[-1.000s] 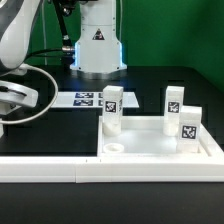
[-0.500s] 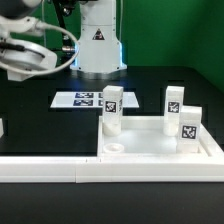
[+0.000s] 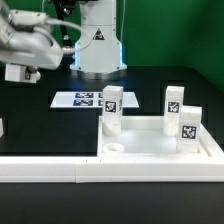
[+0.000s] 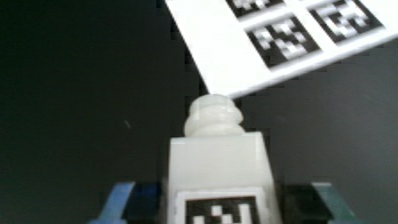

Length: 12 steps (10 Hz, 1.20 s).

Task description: Assemble square table

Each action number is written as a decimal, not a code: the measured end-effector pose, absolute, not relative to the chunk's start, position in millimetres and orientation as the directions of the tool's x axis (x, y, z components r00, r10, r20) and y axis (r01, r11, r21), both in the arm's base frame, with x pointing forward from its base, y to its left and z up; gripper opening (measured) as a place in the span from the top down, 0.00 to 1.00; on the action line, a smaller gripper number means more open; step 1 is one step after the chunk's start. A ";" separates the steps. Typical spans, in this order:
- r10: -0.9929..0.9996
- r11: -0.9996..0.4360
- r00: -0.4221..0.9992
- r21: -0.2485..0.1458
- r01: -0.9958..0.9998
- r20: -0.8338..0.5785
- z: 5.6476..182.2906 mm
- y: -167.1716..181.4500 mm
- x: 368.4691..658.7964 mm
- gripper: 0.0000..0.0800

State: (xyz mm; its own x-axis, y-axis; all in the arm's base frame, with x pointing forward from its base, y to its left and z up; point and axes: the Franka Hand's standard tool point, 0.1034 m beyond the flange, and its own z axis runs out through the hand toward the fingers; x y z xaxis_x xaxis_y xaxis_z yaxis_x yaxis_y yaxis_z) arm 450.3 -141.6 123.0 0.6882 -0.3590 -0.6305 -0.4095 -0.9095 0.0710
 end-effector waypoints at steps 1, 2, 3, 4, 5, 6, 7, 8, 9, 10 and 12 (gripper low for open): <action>-0.412 -0.897 0.731 0.103 -0.429 -0.543 136.1 -126.6 481.3 0.64; -0.414 -0.904 0.787 0.104 -0.415 -0.458 145.1 -110.7 508.0 0.64; -0.395 -0.915 0.809 0.107 -0.389 -0.436 151.6 -104.9 519.3 0.64; -0.394 -0.918 0.856 0.091 -0.387 -0.336 148.3 -105.2 532.2 0.64; -0.390 -0.920 0.883 0.069 -0.385 -0.260 146.4 -100.1 530.3 0.64; -0.388 -0.921 0.895 0.058 -0.385 -0.219 145.9 -98.4 530.7 0.64; -0.383 -0.924 0.916 0.046 -0.380 -0.121 144.7 -97.6 539.9 0.64; -0.380 -0.925 0.925 0.032 -0.379 -0.024 143.3 -89.2 543.4 0.64; -0.471 -0.880 0.872 -0.005 -0.474 0.134 144.7 -65.4 559.7 0.64; -0.537 -0.841 0.821 -0.041 -0.540 0.196 143.9 -37.4 571.0 0.64; -0.584 -0.807 0.751 -0.120 -0.579 0.307 153.2 10.2 602.9 0.64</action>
Offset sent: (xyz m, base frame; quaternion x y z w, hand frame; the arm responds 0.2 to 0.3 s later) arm 0.0000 0.0000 0.0000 0.0000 0.1938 0.0000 0.9810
